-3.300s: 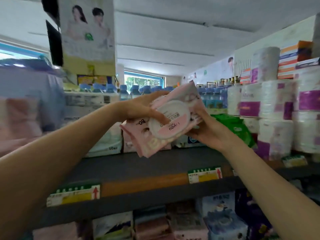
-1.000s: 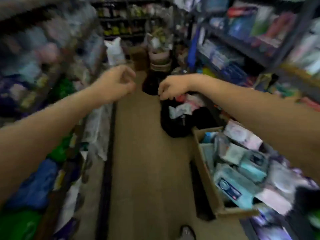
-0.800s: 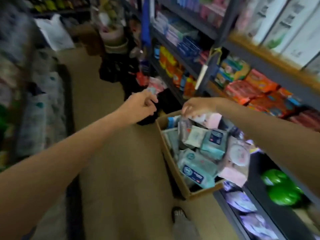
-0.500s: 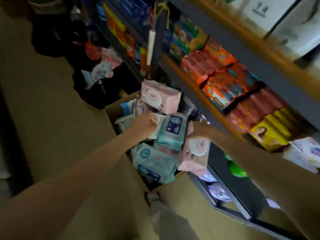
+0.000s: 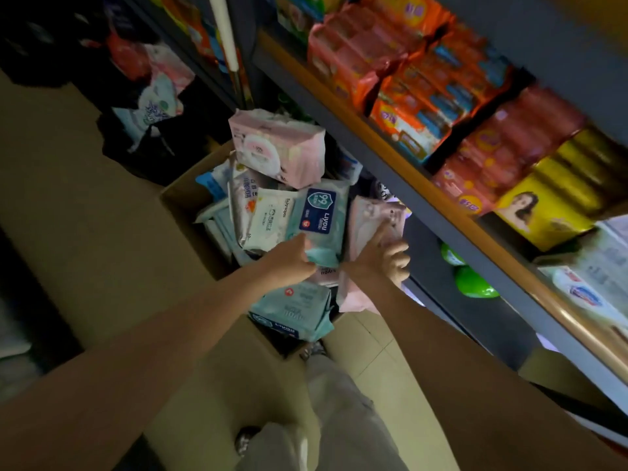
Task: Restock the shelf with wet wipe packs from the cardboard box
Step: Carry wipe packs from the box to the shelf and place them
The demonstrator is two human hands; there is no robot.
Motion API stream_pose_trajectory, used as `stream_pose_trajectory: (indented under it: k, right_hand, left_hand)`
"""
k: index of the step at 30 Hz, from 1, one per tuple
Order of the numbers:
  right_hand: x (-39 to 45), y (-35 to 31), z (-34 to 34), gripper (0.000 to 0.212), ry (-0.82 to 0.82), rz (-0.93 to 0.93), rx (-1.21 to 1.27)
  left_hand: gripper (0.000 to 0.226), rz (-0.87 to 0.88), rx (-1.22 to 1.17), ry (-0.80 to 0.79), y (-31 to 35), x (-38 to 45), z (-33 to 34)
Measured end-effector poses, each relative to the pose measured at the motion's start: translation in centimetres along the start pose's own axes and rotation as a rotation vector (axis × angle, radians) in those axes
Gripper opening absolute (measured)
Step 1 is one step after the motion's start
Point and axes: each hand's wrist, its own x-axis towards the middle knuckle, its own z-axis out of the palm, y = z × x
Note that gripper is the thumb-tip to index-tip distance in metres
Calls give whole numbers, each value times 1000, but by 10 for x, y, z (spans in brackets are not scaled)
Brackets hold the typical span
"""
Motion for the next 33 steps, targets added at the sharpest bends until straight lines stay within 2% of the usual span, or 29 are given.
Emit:
stream_pose_trajectory:
  k: [3, 6, 10, 13, 16, 18, 20, 23, 26, 28, 31, 33]
  right_hand:
    - [-2, 2, -18, 104, 36, -29, -167]
    - [-14, -3, -42, 92, -2, -41, -217]
    - [-41, -13, -80, 105, -65, 22, 1]
    - [-83, -26, -101, 107, -96, -88, 57]
    - [-149, -49, -123, 106, -89, -249, -45]
    - [-207, -73, -135, 103, -100, -419, -116]
    - [-267, -103, -135, 104, -75, -615, -180]
    - [-364, -152, -119, 106, 81, -953, -280]
    - [-468, -191, -98, 103, 237, -1355, -373]
    - [-535, -207, -85, 100, 384, -1588, -389]
    - [-627, -217, -73, 98, 591, -1896, -277]
    - [-676, -217, -74, 96, 635, -2136, -188]
  left_hand:
    - [43, -22, -23, 21, -3, -11, -6]
    - [44, -7, -75, 57, 2, -29, -20]
    - [41, 19, -289, 158, 5, -71, -42]
    - [28, 6, -414, 205, -11, -118, -54]
    - [24, 19, -501, 308, -36, -175, -65]
    - [22, 4, -632, 353, -52, -223, -69]
    - [45, -11, -757, 406, -75, -270, -71]
    - [62, -10, -947, 506, -118, -348, -76]
    - [60, 50, -1127, 640, -168, -442, -77]
    - [50, 93, -1205, 817, -205, -503, -68]
    - [37, 195, -1364, 1153, -254, -586, -47]
    - [46, 339, -1488, 1368, -272, -634, -33]
